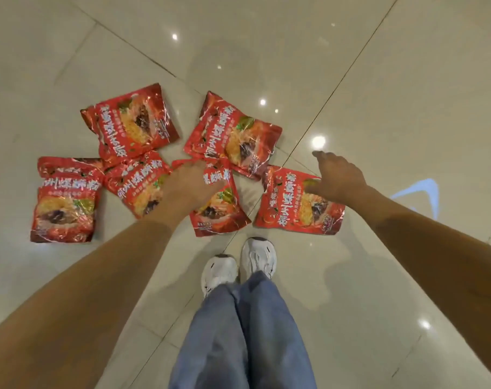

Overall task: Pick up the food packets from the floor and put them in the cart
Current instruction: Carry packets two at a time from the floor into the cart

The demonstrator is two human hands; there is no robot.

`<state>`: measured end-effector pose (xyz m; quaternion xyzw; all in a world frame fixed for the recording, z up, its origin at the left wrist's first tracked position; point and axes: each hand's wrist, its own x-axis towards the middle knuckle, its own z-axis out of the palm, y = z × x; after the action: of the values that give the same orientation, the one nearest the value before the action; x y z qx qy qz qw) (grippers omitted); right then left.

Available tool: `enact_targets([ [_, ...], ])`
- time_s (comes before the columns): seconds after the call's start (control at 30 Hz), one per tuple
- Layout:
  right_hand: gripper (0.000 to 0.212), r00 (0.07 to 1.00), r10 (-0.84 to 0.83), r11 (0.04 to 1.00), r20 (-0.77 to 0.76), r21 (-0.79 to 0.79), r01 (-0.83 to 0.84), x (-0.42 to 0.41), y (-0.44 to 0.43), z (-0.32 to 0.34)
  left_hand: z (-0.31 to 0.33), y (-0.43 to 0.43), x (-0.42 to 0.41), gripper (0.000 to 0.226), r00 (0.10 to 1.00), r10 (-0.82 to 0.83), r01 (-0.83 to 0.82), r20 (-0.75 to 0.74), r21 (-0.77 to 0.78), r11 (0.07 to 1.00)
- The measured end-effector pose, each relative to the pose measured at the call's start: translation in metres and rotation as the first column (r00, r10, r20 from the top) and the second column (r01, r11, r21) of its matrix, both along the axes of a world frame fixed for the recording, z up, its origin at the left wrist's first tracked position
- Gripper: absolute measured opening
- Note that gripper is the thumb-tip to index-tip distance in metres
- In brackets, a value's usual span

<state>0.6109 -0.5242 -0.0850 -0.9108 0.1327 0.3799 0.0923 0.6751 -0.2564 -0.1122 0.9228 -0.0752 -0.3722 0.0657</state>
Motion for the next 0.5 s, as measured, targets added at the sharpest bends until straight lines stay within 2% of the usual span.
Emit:
enact_targets([
  [0.17, 0.102, 0.992, 0.047, 0.999, -0.116, 0.018, -0.046, -0.003, -0.016, -0.126, -0.130, 0.004, -0.020, 0.078, 0.987, 0.111, -0.108, -0.118, 0.028, 0.994],
  [0.33, 0.111, 0.979, 0.049, 0.999, -0.196, 0.022, -0.045, -0.017, -0.019, -0.223, -0.224, 0.012, -0.049, 0.086, 0.974, 0.085, -0.062, -0.211, 0.111, 0.992],
  [0.4, 0.114, 0.980, 0.029, 1.000, -0.199, 0.013, -0.027, -0.021, -0.019, -0.249, -0.248, 0.016, -0.058, 0.091, 0.971, 0.172, -0.155, -0.167, 0.110, 0.982],
  [0.5, 0.120, 0.980, 0.037, 0.999, -0.197, -0.014, -0.041, -0.024, -0.022, -0.277, -0.271, 0.021, -0.067, 0.096, 0.946, 0.323, -0.323, -0.014, 0.009, 0.946],
])
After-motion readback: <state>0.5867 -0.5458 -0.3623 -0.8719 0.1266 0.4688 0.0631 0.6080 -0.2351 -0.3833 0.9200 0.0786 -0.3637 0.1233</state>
